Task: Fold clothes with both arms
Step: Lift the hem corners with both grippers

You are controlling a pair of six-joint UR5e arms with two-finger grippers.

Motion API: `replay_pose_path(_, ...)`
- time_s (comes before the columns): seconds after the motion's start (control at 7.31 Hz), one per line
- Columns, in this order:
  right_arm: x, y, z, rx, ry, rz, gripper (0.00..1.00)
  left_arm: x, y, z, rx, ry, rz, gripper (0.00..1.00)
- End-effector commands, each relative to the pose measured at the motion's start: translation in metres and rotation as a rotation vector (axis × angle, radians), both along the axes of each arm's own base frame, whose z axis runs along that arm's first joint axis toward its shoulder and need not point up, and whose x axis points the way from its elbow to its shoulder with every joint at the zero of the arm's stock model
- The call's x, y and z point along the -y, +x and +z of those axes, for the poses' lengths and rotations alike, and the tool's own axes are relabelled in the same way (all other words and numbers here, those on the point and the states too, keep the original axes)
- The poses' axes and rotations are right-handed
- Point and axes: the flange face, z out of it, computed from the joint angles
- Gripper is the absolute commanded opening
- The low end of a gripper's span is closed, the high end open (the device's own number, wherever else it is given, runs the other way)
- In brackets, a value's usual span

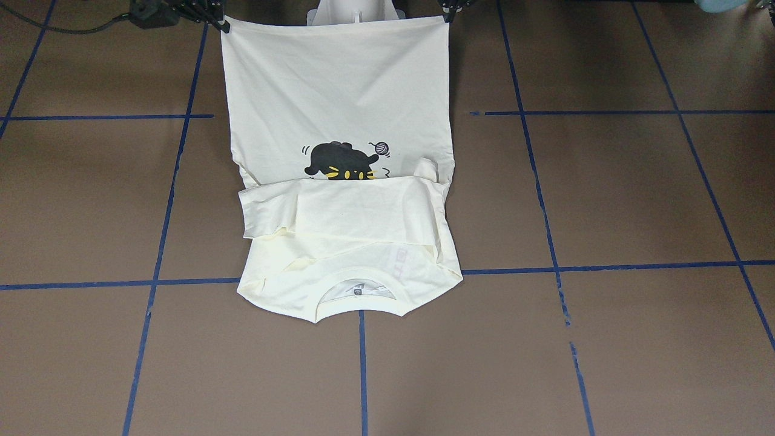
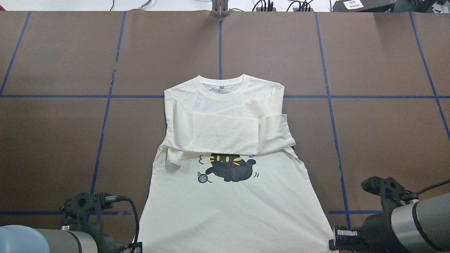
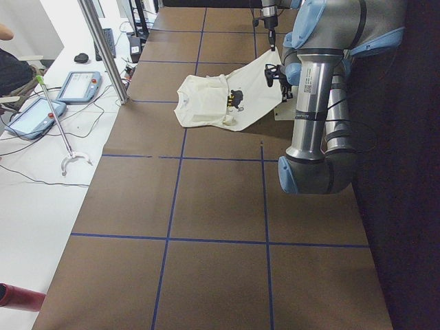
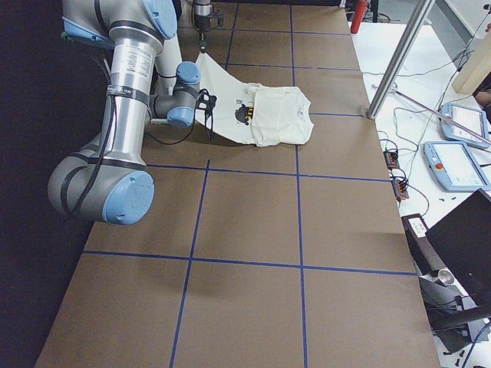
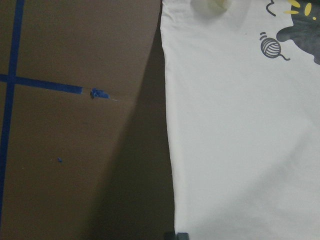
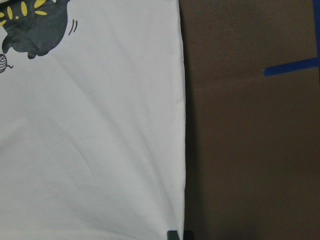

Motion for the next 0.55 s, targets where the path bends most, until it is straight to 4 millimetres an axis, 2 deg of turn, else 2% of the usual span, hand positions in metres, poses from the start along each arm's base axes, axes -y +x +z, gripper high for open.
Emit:
replay_pose_path(0.0, 0.008, -0.001, -0.010, 0.030, 0.008, 0.026, 0.00, 0.005, -0.003, -0.005, -0.012, 0.013, -0.001, 0.00)
replay_pose_path(0.14, 0.029, 0.006, -0.020, 0.060, 0.027, 0.087, 0.00, 0.016, -0.006, -0.010, -0.027, 0.055, 0.001, 0.00)
replay_pose_path(0.27, 0.048, 0.007, -0.025, 0.081, 0.065, 0.126, 0.00, 0.038, -0.005, -0.006, -0.012, 0.081, -0.031, 0.00)
replay_pose_path(0.41, 0.071, -0.002, -0.027, 0.098, 0.115, 0.156, 0.00, 0.058, -0.008, 0.000, 0.006, 0.093, -0.035, 0.00)
